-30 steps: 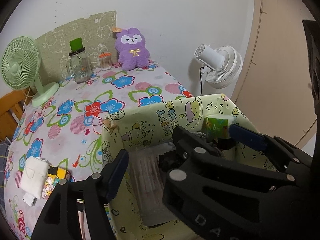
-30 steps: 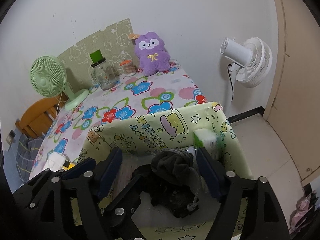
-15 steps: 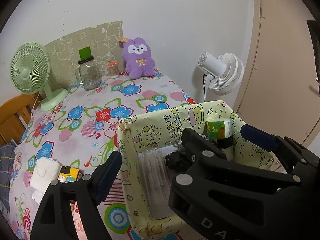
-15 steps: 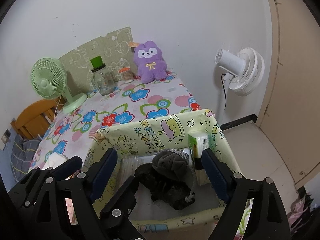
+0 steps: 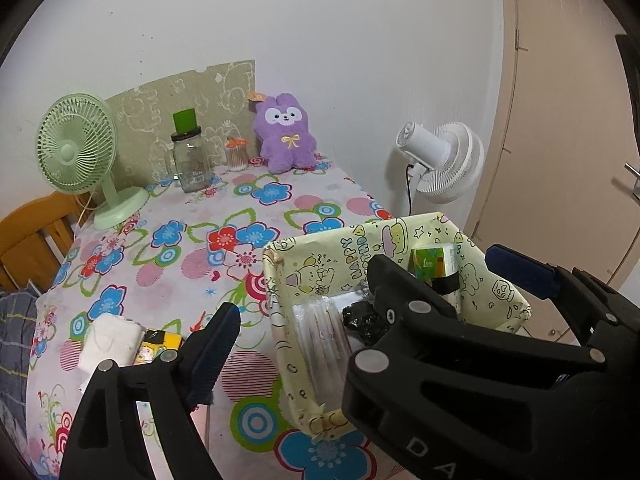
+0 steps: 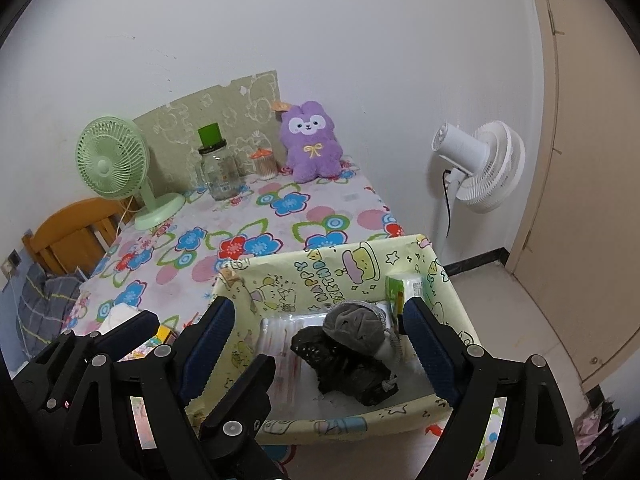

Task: Organize soft objects
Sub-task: 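Move both grippers back over the remaining items on the table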

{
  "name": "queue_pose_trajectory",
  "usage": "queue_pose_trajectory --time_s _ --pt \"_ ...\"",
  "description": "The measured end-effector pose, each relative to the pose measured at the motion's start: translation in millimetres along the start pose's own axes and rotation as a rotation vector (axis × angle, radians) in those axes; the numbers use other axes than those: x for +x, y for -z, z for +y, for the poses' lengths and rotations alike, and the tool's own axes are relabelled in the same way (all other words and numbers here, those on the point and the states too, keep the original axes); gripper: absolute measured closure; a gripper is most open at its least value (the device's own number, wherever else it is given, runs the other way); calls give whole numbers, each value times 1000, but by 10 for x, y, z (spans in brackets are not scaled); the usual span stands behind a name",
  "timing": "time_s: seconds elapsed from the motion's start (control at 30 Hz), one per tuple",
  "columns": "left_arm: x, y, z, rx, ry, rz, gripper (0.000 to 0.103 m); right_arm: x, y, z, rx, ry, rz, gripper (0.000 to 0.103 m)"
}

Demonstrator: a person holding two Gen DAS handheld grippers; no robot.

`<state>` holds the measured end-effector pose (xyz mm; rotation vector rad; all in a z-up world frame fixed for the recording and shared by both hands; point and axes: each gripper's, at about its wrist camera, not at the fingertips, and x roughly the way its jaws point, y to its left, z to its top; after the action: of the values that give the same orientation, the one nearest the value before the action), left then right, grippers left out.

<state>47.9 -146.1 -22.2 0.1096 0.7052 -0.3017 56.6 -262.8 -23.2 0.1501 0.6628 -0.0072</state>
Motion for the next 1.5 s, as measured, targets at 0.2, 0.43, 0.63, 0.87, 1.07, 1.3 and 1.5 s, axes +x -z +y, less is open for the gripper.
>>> queue_pose_trajectory --time_s 0.2,0.43,0.63,0.87,1.07,1.3,1.5 --pt "-110 -1 80 -4 0 -22 15 -100 -7 105 -15 7 -17 14" --pt "-261 1 203 -4 -12 -58 14 -210 -34 266 -30 3 -48 14" --pt "-401 0 317 0 -21 -90 12 -334 -56 438 -37 18 -83 14" --pt "-534 54 470 -11 -37 -116 12 -410 -47 639 -61 6 -95 14" --pt "-631 100 641 -27 -57 -129 9 -460 -28 839 -80 6 -104 14" --pt "-667 156 845 -45 -86 -144 8 -448 3 1052 -99 2 -111 9" --pt "-659 208 1017 -73 -113 -154 3 -414 36 1196 -117 -24 -121 3"
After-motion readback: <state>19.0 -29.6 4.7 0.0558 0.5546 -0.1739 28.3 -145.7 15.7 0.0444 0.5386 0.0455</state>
